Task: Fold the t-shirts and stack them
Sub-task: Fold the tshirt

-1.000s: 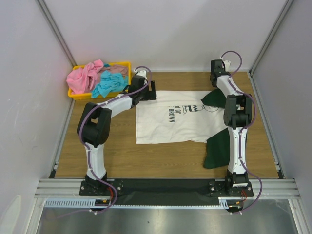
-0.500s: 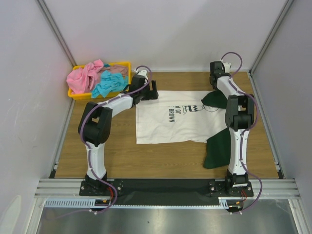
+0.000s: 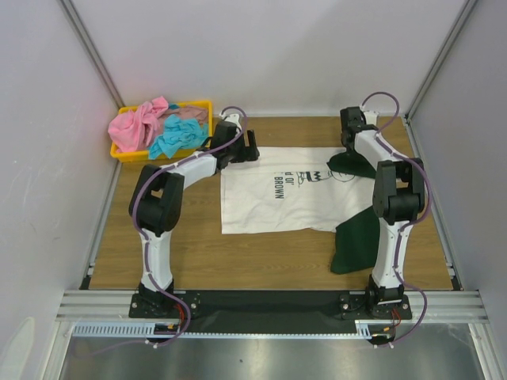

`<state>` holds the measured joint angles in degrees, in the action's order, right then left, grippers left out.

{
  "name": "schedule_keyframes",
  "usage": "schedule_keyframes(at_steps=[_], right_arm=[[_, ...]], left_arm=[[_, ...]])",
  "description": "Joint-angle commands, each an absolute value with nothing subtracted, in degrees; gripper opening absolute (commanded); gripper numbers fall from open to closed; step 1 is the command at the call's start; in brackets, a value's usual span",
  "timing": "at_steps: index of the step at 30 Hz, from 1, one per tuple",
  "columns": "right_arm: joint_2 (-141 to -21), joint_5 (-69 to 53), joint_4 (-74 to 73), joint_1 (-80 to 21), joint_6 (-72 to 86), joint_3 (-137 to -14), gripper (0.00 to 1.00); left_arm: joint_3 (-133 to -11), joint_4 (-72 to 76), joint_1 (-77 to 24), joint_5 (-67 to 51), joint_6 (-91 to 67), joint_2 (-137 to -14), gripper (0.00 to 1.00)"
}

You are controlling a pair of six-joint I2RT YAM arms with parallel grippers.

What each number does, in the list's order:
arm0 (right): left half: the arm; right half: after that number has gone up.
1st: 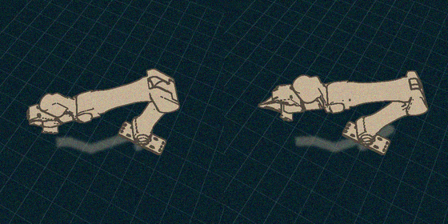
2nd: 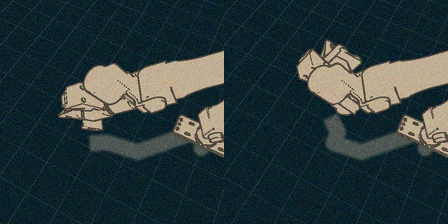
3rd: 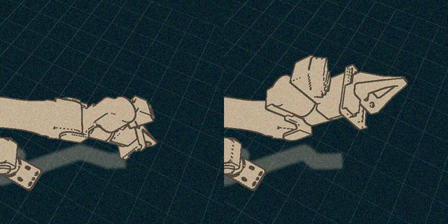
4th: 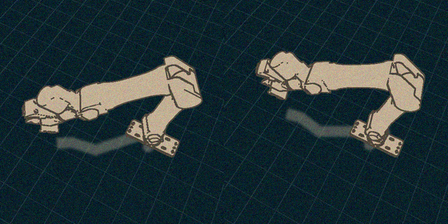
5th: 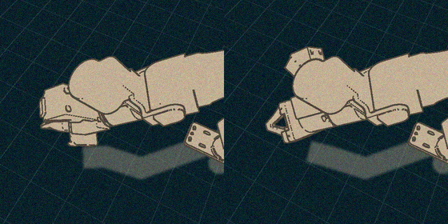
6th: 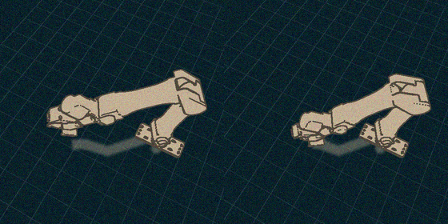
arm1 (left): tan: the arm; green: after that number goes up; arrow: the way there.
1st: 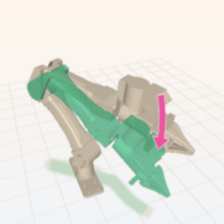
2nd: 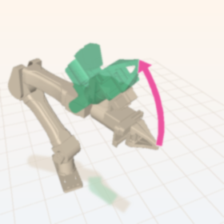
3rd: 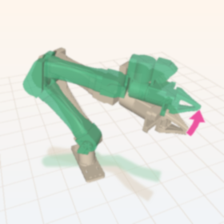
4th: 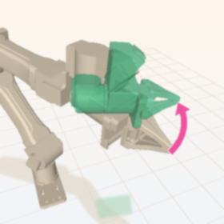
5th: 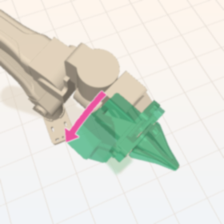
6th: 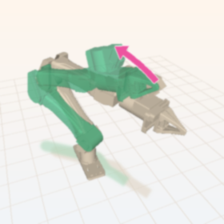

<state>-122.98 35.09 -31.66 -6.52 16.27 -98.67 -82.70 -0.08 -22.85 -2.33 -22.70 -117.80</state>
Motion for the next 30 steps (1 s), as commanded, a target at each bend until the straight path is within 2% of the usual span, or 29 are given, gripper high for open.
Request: schedule_keyframes(at_steps=[1,15,30], right_arm=[[-118.22,35.86,-34.10,-8.17,19.86,-95.81,0.00],[-111.18,36.21,-41.13,-10.90,27.68,-84.82,0.00],[-106.70,35.42,-49.13,-14.85,32.34,-80.51,0.00]], left_arm=[[-85.16,1.58,-22.50,-3.86,-23.82,-118.21,0.88],[-85.34,1.93,-22.59,-5.45,-24.17,-118.39,0.88],[-85.52,2.11,-22.59,-5.89,-24.17,-118.39,0.88]])
